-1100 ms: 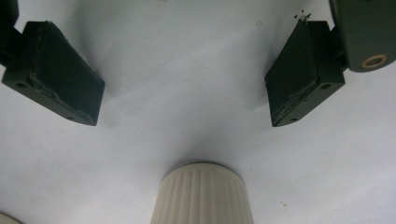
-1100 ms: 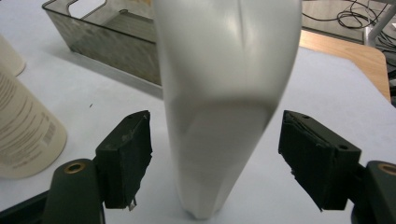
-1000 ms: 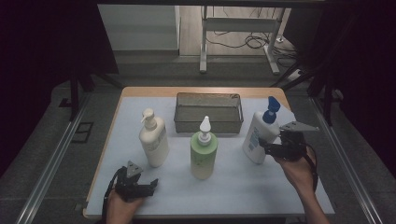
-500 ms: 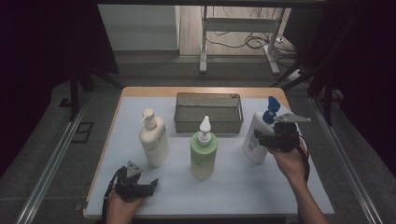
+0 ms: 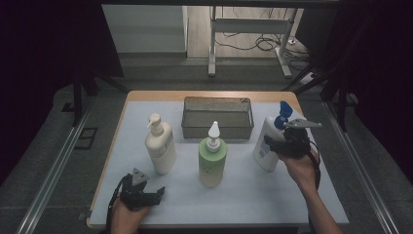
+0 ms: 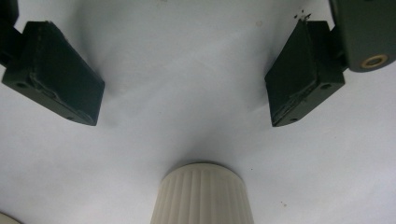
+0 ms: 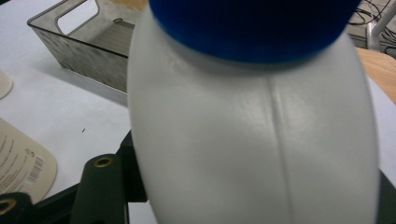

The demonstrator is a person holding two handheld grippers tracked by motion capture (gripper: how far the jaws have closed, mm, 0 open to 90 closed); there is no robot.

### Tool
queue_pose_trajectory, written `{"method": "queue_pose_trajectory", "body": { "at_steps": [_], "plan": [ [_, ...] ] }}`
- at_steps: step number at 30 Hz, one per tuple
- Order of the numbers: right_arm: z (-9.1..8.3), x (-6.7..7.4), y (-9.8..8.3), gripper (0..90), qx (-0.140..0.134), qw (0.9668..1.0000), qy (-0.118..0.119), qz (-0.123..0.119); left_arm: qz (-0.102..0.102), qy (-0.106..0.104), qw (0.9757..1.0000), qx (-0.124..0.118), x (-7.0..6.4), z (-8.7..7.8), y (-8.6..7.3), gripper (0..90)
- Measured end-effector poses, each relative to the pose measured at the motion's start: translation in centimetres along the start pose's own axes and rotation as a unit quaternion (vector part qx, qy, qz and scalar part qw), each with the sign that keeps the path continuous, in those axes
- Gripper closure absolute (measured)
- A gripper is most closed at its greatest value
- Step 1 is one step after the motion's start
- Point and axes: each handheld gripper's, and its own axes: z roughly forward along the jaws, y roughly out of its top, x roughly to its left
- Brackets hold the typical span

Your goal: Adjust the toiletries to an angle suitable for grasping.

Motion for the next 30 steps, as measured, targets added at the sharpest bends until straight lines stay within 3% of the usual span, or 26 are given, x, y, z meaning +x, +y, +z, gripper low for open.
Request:
{"method": "queue_pose_trajectory", "body": {
  "at_steps": [11,17,30],
  "plan": [
    [-0.4,0.1,0.1,39.0,0.007,0.9999,0.010,-0.003,0.000,-0.001,1.0000,0.000,0.0,0.0,0.0,11.0],
    [-0.9,0.5,0.5,39.1,0.008,0.9993,0.038,0.001,0.000,-0.001,1.0000,0.000,0.0,0.0,0.0,11.0],
    [-3.0,1.9,3.0,39.2,-0.005,0.9982,0.054,-0.025,-0.001,-0.001,1.0000,-0.001,0.0,0.0,0.0,11.0]
  ]
}}
